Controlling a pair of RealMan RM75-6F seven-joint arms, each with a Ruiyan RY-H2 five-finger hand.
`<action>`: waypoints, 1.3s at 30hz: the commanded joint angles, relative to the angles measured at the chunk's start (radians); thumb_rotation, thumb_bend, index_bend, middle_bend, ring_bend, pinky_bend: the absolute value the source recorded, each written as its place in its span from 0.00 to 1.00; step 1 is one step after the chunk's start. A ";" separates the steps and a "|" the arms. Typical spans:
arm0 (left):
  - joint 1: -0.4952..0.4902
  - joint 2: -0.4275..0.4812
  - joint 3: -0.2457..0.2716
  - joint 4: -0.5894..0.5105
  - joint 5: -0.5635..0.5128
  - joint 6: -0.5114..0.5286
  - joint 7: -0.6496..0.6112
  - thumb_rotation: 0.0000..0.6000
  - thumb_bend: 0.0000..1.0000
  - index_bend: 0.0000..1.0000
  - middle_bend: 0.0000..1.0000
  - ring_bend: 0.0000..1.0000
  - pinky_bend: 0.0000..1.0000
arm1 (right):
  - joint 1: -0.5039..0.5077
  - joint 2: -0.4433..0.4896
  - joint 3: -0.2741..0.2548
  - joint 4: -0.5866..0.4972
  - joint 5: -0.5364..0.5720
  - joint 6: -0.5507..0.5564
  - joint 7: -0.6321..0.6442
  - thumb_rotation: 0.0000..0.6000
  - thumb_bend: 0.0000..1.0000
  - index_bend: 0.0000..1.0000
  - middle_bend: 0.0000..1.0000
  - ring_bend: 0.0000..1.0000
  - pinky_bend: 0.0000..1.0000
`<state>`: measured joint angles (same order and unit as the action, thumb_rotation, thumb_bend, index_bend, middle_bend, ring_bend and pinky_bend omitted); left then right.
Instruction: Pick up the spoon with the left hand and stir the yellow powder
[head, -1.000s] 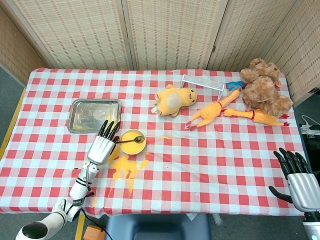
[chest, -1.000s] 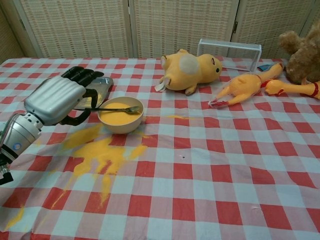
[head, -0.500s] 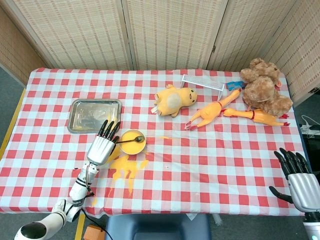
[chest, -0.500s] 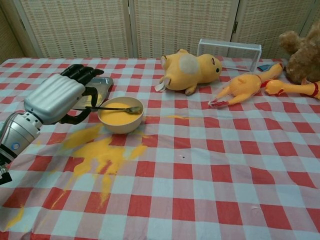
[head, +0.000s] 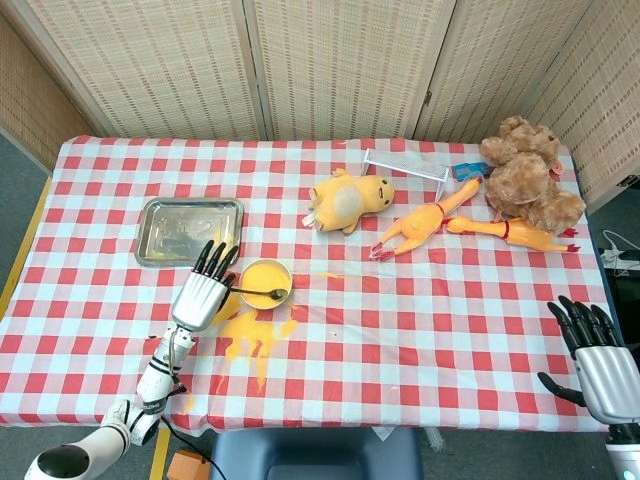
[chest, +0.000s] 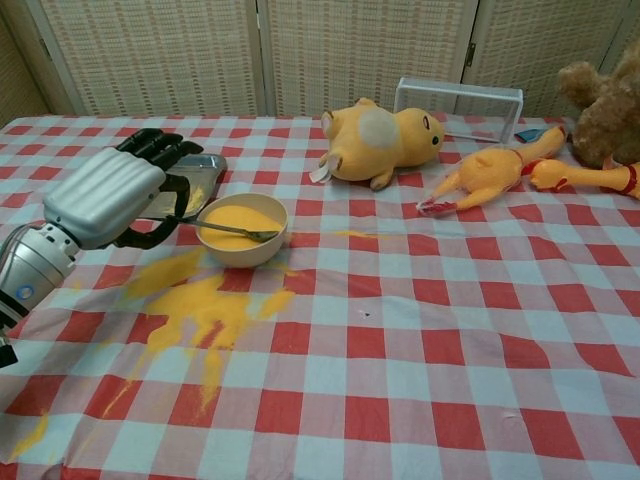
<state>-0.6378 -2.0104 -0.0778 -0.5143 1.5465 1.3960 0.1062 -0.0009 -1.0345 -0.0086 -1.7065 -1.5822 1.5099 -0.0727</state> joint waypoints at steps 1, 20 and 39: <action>0.001 0.002 -0.001 -0.004 -0.001 0.002 -0.002 1.00 0.46 0.59 0.09 0.00 0.00 | 0.001 0.000 0.000 0.000 0.000 -0.001 0.000 1.00 0.09 0.00 0.00 0.00 0.00; 0.001 0.015 -0.026 -0.042 -0.022 -0.004 -0.013 1.00 0.62 0.79 0.25 0.00 0.00 | 0.003 -0.002 0.001 0.001 0.003 -0.005 -0.003 1.00 0.09 0.00 0.00 0.00 0.00; -0.002 0.148 -0.089 -0.327 -0.124 -0.159 -0.003 1.00 0.75 0.90 0.35 0.06 0.00 | 0.003 -0.002 0.003 0.001 0.007 -0.005 -0.003 1.00 0.09 0.00 0.00 0.00 0.00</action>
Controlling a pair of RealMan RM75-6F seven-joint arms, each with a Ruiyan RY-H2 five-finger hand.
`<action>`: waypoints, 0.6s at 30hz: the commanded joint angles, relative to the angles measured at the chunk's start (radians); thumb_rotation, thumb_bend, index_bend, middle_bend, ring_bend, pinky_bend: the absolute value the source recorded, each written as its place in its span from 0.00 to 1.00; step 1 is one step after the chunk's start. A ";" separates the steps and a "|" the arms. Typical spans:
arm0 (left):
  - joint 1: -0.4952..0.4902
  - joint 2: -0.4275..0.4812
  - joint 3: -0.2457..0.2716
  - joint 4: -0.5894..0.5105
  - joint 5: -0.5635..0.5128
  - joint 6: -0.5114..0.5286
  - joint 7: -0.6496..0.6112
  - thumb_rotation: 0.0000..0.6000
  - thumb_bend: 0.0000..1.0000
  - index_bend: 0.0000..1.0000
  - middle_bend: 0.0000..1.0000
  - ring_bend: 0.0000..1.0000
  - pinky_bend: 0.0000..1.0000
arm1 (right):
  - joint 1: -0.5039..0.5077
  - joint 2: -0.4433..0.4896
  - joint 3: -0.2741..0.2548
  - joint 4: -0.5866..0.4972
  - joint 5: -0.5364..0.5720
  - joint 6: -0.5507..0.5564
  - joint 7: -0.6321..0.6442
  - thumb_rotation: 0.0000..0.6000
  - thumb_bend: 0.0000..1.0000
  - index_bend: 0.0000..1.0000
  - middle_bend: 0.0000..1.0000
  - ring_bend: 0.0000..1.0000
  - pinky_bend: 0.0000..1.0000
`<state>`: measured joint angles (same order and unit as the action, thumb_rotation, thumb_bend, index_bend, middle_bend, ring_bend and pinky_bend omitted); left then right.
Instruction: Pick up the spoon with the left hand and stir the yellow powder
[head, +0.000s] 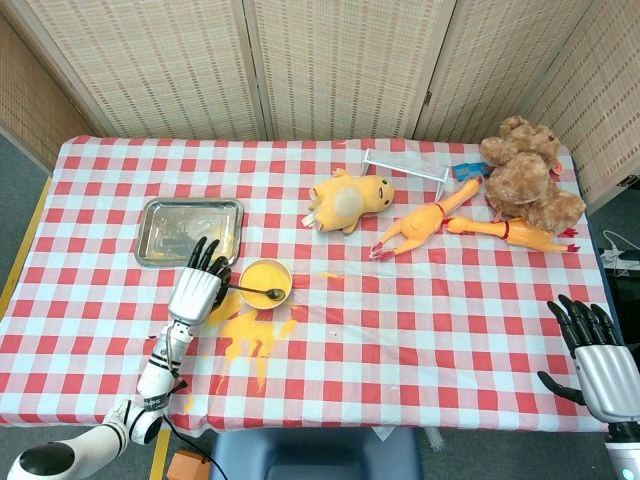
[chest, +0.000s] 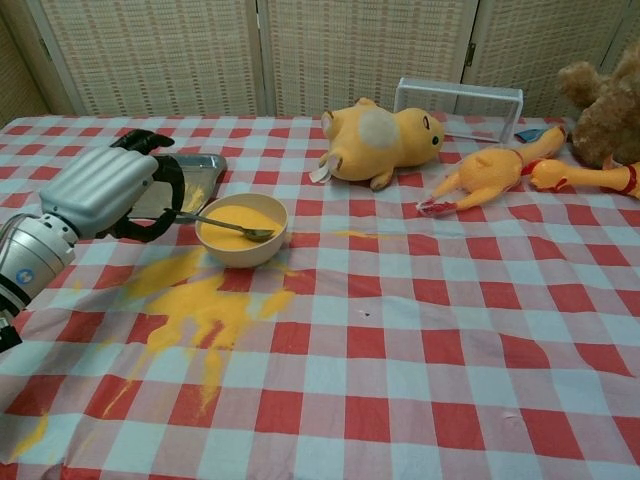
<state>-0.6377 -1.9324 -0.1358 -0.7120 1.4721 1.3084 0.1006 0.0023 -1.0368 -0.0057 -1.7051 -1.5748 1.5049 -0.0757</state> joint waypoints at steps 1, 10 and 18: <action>-0.003 0.088 -0.036 -0.158 -0.058 -0.081 0.014 1.00 0.75 0.90 0.35 0.07 0.00 | 0.000 0.001 0.000 0.000 0.000 0.001 0.001 1.00 0.09 0.00 0.00 0.00 0.00; -0.006 0.185 -0.079 -0.321 -0.111 -0.117 0.082 1.00 0.76 0.90 0.36 0.07 0.00 | 0.001 0.001 0.002 0.001 0.004 -0.002 0.002 1.00 0.09 0.00 0.00 0.00 0.00; -0.013 0.299 -0.091 -0.532 -0.196 -0.201 0.237 1.00 0.76 0.90 0.37 0.08 0.00 | 0.004 0.001 0.004 -0.001 0.006 -0.005 0.006 1.00 0.09 0.00 0.00 0.00 0.00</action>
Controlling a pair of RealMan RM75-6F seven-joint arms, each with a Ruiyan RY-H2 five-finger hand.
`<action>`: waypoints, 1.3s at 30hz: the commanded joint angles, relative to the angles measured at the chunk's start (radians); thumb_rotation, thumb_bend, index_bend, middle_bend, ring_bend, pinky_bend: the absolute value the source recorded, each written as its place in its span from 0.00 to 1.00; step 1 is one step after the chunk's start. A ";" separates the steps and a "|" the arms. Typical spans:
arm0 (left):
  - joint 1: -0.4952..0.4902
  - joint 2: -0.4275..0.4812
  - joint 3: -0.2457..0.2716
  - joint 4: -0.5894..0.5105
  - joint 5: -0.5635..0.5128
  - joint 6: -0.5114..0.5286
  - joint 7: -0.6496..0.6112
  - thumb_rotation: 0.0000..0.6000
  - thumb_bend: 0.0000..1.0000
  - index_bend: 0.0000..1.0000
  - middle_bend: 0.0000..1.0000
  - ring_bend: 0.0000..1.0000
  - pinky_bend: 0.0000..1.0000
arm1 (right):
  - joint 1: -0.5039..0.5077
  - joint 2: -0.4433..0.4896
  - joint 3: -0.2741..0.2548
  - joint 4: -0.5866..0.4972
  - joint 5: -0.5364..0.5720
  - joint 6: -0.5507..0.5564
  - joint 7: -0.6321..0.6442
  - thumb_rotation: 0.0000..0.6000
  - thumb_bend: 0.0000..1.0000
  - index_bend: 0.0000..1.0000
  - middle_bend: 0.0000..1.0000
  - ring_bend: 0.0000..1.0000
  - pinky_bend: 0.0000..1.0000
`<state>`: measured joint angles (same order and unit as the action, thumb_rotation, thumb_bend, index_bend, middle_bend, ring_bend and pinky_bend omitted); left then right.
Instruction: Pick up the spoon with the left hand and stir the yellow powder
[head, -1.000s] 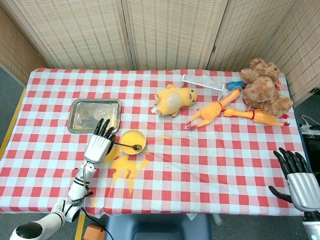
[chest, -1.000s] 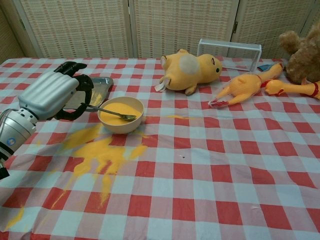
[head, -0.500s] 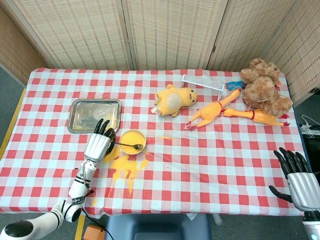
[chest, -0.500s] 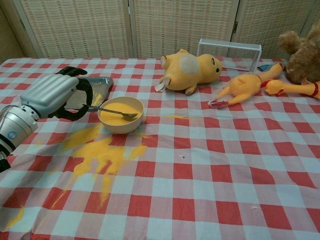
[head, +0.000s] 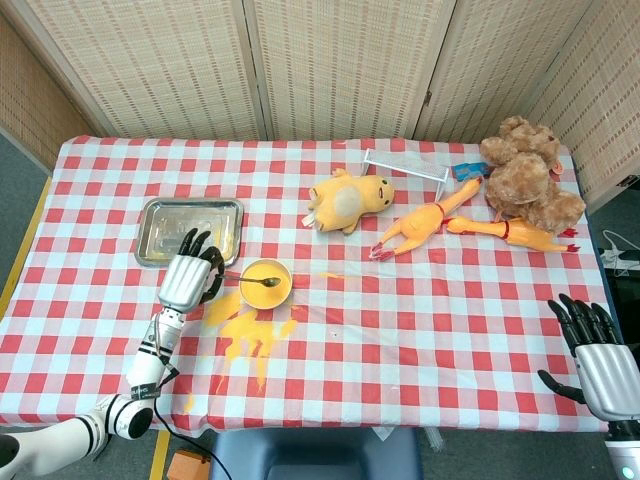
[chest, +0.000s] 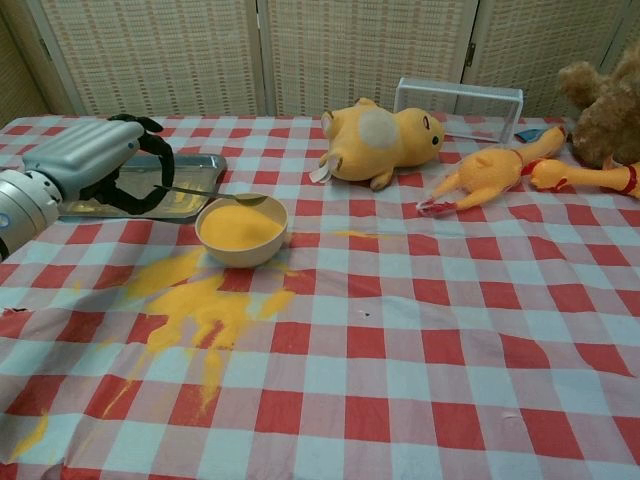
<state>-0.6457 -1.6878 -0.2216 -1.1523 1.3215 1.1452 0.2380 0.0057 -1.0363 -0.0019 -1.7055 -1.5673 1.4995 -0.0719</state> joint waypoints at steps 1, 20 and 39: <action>-0.007 0.061 -0.005 -0.109 -0.053 -0.039 0.130 1.00 0.76 0.90 0.37 0.08 0.00 | 0.000 0.002 0.000 0.000 -0.002 0.001 0.004 1.00 0.09 0.00 0.00 0.00 0.00; -0.075 0.126 -0.029 -0.386 -0.315 -0.022 0.664 1.00 0.76 0.90 0.39 0.10 0.00 | -0.013 0.032 -0.013 -0.001 -0.042 0.036 0.069 1.00 0.09 0.00 0.00 0.00 0.00; -0.195 0.153 -0.041 -0.503 -0.673 0.039 0.909 1.00 0.75 0.90 0.38 0.10 0.00 | -0.021 0.043 -0.012 0.004 -0.050 0.055 0.097 1.00 0.09 0.00 0.00 0.00 0.00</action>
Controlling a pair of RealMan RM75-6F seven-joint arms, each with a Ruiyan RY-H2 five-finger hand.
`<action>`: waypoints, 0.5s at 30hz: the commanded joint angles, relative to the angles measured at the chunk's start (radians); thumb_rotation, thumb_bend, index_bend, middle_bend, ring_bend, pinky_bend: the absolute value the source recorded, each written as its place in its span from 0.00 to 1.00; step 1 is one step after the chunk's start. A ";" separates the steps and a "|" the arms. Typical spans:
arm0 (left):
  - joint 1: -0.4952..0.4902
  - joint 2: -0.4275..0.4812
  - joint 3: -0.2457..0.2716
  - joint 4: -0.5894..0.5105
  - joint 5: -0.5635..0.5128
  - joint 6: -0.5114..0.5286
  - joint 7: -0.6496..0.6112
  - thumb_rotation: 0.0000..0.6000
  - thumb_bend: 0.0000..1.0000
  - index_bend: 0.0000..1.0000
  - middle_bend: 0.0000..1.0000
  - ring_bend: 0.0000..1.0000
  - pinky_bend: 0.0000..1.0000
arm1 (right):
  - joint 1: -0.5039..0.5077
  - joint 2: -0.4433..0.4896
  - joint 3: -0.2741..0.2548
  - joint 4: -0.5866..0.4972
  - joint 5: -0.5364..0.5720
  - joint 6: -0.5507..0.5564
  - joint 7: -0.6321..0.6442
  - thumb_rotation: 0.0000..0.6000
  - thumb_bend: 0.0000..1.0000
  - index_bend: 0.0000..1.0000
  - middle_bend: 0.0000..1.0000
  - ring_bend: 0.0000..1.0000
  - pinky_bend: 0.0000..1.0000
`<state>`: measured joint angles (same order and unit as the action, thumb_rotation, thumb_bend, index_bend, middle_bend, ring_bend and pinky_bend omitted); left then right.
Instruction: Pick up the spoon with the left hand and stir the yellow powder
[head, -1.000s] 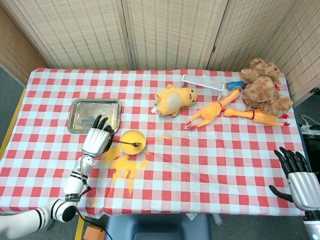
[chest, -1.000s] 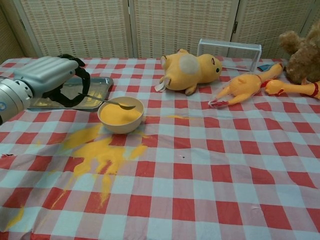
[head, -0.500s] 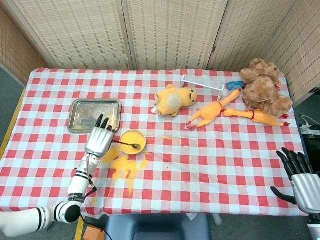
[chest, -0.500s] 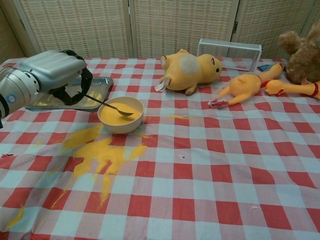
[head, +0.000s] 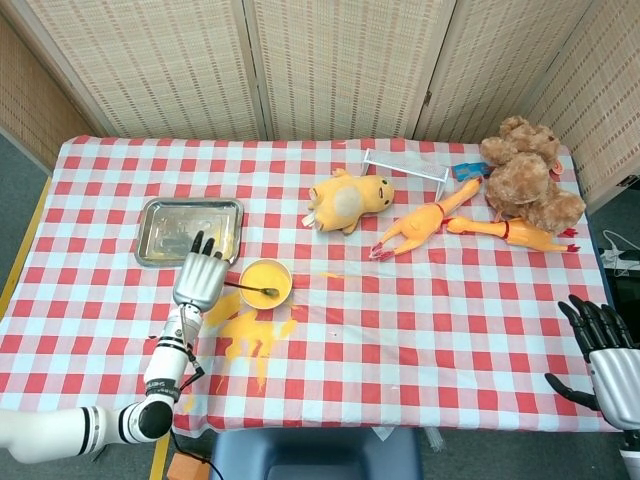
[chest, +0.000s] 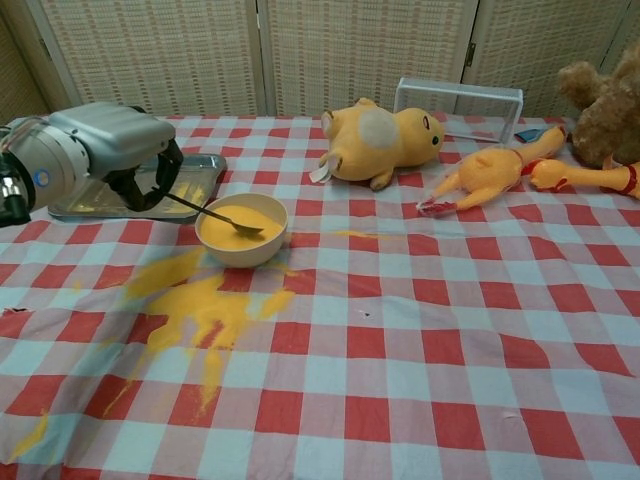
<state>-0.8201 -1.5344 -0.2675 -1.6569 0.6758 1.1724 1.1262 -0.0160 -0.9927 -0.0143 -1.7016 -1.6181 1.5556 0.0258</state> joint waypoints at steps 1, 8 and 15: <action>-0.025 -0.002 0.007 0.006 -0.034 0.013 0.023 1.00 0.75 0.90 0.38 0.10 0.00 | 0.001 -0.001 0.001 0.000 0.002 -0.002 -0.002 1.00 0.09 0.00 0.00 0.00 0.00; -0.059 -0.013 0.020 0.036 -0.079 0.023 0.035 1.00 0.75 0.90 0.38 0.10 0.00 | 0.004 -0.004 0.005 0.000 0.013 -0.010 -0.009 1.00 0.09 0.00 0.00 0.00 0.00; -0.088 -0.028 0.033 0.075 -0.111 0.030 0.041 1.00 0.75 0.90 0.38 0.11 0.00 | 0.004 -0.005 0.007 0.000 0.014 -0.010 -0.012 1.00 0.09 0.00 0.00 0.00 0.00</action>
<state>-0.9047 -1.5598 -0.2357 -1.5860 0.5666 1.2002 1.1693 -0.0124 -0.9982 -0.0075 -1.7019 -1.6038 1.5459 0.0141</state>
